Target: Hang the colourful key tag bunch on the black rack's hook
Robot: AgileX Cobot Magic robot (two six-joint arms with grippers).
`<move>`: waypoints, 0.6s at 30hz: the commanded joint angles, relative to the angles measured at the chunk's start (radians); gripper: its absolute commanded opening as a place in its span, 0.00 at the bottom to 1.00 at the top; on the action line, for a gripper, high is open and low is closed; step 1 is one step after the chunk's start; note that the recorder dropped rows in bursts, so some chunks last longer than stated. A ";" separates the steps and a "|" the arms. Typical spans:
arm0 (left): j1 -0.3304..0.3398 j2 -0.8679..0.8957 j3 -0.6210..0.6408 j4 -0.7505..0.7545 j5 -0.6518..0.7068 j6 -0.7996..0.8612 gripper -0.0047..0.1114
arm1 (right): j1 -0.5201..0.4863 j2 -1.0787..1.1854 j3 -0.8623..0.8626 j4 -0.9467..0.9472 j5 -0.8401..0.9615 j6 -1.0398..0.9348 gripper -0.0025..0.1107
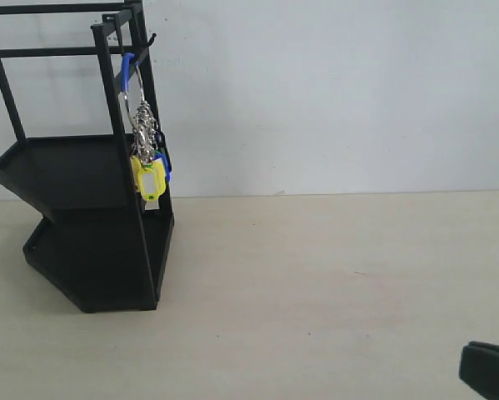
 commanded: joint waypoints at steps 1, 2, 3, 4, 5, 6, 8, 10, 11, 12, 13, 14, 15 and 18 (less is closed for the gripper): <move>0.002 -0.002 0.003 0.005 -0.007 0.003 0.08 | -0.095 -0.114 0.032 0.003 -0.017 0.001 0.02; 0.002 -0.002 0.003 0.005 -0.007 0.003 0.08 | -0.120 -0.145 0.034 0.001 -0.017 0.001 0.02; 0.002 -0.002 0.003 0.005 -0.007 0.003 0.08 | -0.140 -0.170 0.040 0.001 -0.017 0.001 0.02; 0.002 -0.002 0.003 0.005 -0.007 0.003 0.08 | -0.172 -0.209 0.048 0.001 -0.015 0.005 0.02; 0.002 -0.002 0.003 0.005 -0.007 0.003 0.08 | -0.194 -0.236 0.054 0.001 -0.015 0.012 0.02; 0.002 -0.002 0.003 0.005 -0.007 0.003 0.08 | -0.217 -0.264 0.064 0.001 -0.015 0.025 0.02; 0.002 -0.002 0.003 0.005 -0.007 0.003 0.08 | -0.275 -0.336 0.084 0.001 -0.015 0.052 0.02; 0.002 -0.002 0.003 0.005 -0.007 0.003 0.08 | -0.331 -0.407 0.110 0.001 -0.012 0.054 0.02; 0.002 -0.002 0.003 0.005 -0.007 0.003 0.08 | -0.356 -0.436 0.121 0.001 -0.010 0.054 0.02; 0.002 -0.002 0.003 0.005 -0.007 0.003 0.08 | -0.372 -0.436 0.132 0.001 -0.010 0.054 0.02; 0.002 -0.002 0.003 0.005 -0.007 0.003 0.08 | -0.393 -0.436 0.149 0.003 -0.010 0.055 0.02; 0.002 -0.002 0.003 0.005 -0.007 0.003 0.08 | -0.398 -0.436 0.157 0.003 -0.022 0.056 0.02; 0.002 -0.002 0.003 0.005 -0.007 0.003 0.08 | -0.398 -0.436 0.169 0.003 -0.031 0.059 0.02; 0.002 -0.002 0.003 0.005 -0.007 0.003 0.08 | -0.377 -0.436 0.180 0.003 -0.059 0.059 0.02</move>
